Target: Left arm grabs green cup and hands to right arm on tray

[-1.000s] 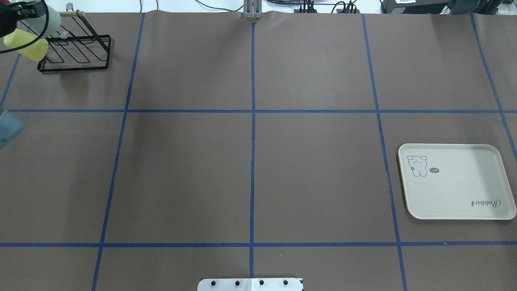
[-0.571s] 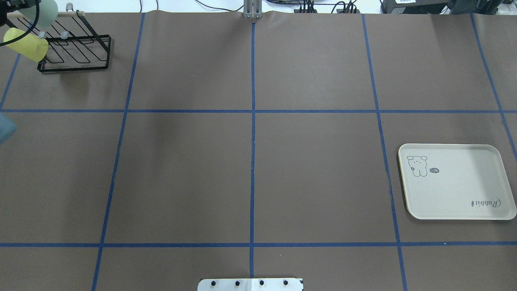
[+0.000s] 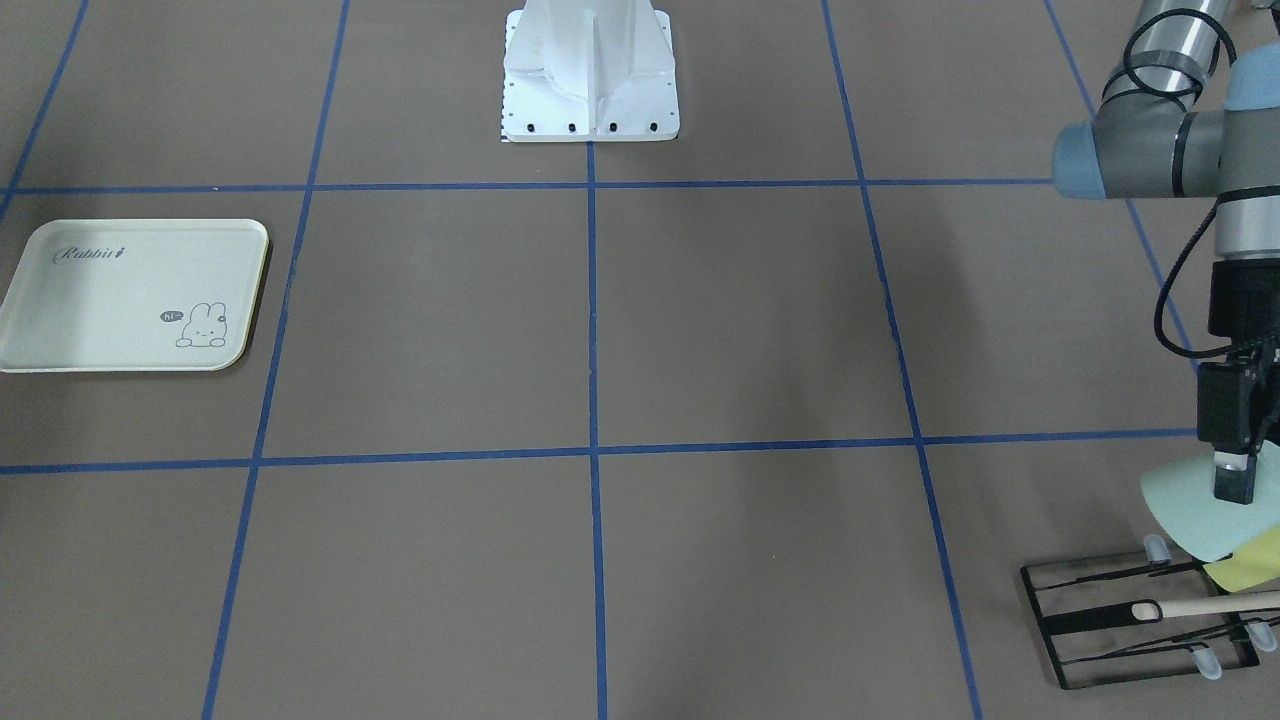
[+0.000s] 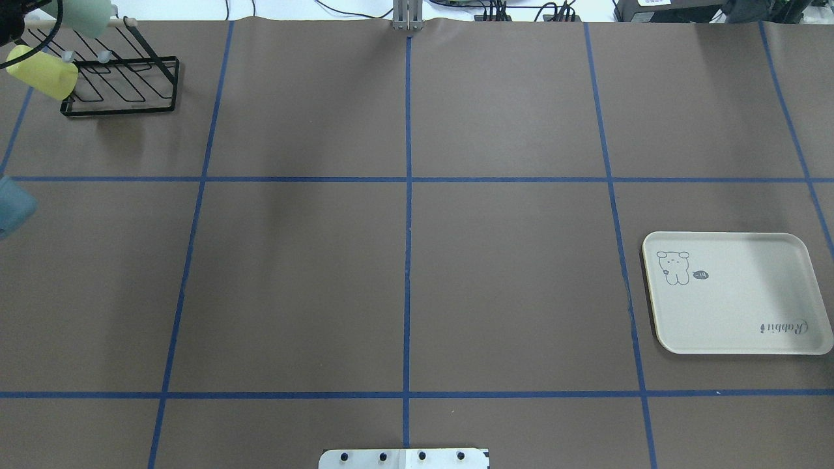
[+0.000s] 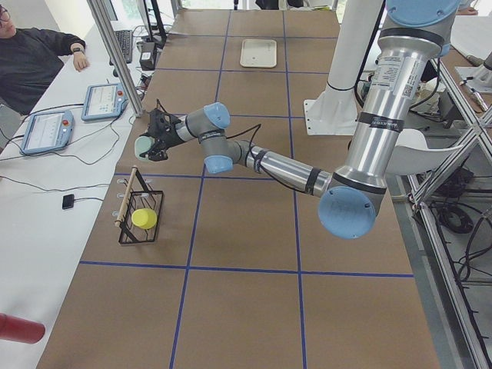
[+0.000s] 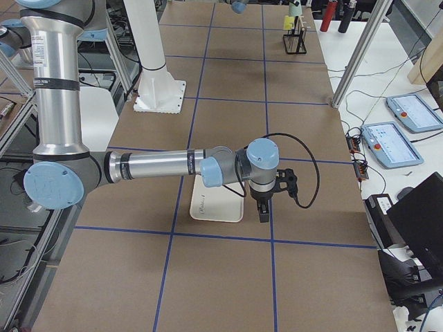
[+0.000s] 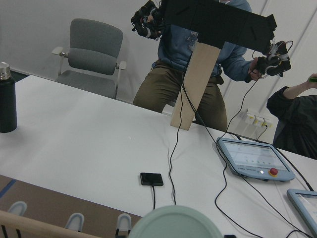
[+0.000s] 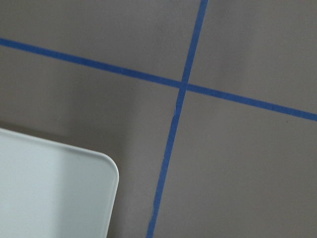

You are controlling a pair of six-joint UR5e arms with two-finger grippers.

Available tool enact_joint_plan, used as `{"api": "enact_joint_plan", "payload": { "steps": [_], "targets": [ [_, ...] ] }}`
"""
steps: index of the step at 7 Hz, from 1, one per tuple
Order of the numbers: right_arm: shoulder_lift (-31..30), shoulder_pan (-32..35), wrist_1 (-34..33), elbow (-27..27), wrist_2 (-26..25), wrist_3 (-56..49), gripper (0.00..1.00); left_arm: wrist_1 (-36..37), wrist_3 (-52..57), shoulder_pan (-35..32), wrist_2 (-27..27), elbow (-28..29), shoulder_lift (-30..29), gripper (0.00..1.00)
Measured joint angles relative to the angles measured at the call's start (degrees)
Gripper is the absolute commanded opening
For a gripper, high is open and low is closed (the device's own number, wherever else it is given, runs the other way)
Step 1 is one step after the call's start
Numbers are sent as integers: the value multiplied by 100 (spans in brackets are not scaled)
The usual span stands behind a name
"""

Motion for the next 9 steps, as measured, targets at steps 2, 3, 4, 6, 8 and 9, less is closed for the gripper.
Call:
{"api": "enact_joint_plan", "payload": {
  "steps": [2,3,4,6,8,9],
  "targets": [
    [139,-351,1603,-352,16,1028,100,-12,-571,227,32,-41,-12,17],
    [323,-524,2069,-387,26,1847,100,-12,-849,338,40,-107,-14,17],
    [543,-706,2453,-381,39,2747,99,-11,-1155,466,41,-209,-13,17],
    [926,-1154,3435,-364,35,4631,99,-6,-1996,783,13,-552,-5,17],
    [1440,-1611,4245,-326,49,6581,99,9,-2928,953,-313,-971,21,17],
    [1697,-1855,4632,-316,43,7348,99,9,-3447,996,-622,-1100,12,17]
  ]
}}
